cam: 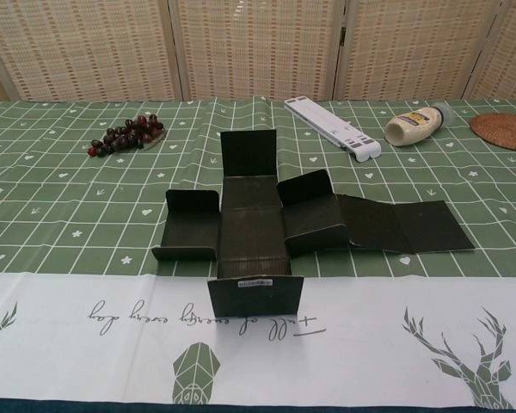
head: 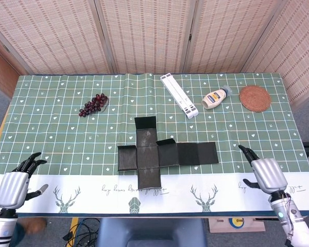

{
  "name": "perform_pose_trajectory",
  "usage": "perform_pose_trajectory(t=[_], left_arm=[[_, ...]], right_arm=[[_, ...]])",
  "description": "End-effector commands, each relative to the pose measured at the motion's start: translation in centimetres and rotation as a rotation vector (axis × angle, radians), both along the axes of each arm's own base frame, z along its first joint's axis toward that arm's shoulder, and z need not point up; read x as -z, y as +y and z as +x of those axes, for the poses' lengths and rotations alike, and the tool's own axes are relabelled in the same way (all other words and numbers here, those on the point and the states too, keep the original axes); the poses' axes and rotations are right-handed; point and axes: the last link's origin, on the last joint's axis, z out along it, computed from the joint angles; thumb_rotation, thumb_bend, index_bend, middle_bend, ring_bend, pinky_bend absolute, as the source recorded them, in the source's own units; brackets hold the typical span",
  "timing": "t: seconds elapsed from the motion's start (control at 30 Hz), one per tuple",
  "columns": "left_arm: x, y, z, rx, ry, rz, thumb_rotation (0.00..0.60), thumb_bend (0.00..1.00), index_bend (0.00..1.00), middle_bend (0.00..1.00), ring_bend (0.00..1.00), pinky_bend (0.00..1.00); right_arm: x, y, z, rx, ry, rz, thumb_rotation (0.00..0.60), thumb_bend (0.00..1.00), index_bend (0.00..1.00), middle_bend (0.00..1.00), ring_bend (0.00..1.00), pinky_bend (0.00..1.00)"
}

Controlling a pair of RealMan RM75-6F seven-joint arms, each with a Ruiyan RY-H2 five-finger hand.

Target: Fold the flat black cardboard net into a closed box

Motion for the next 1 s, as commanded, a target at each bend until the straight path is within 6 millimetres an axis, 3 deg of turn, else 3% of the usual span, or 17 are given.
perform_pose_trajectory(t=[0.03,0.27,0.57,1.0], left_arm=[[0.0,-0.1,-0.2,-0.004,-0.001,0.0,0.6,0.11,0.29,0.18,0.26,0.52],[0.0,-0.1,-0.6,-0.011,-0.003,-0.005,0.6,0.11,0.29,0.18,0.26,0.52],[0.1,0.0,-0.7,-0.007,-0.008,-0.011,0.6,0.11,0.29,0.18,0.26,0.52],[0.1,0.0,-1.2,-0.021,-0.008,-0.017,0.6,0.11,0.29,0.18,0.26,0.52]], right_arm=[[2.4,-1.6,2.0,0.024,-0.001,0.107,0.6,0.12,0.0,0.12,0.73,0.95],[5.7,-4.7,4.1,0.036,-0.008,0.198,0.6,0.19,0.0,0.1,0.73,0.95],[9.5,-8.7,7.3,0.051,0.008,0.278,0.6,0.19,0.0,0.1,0.74,0.95],[13.8,-12.0,9.5,0.092,0.073,0.338,0.6,0.16,0.0,0.09,0.74,0.95]])
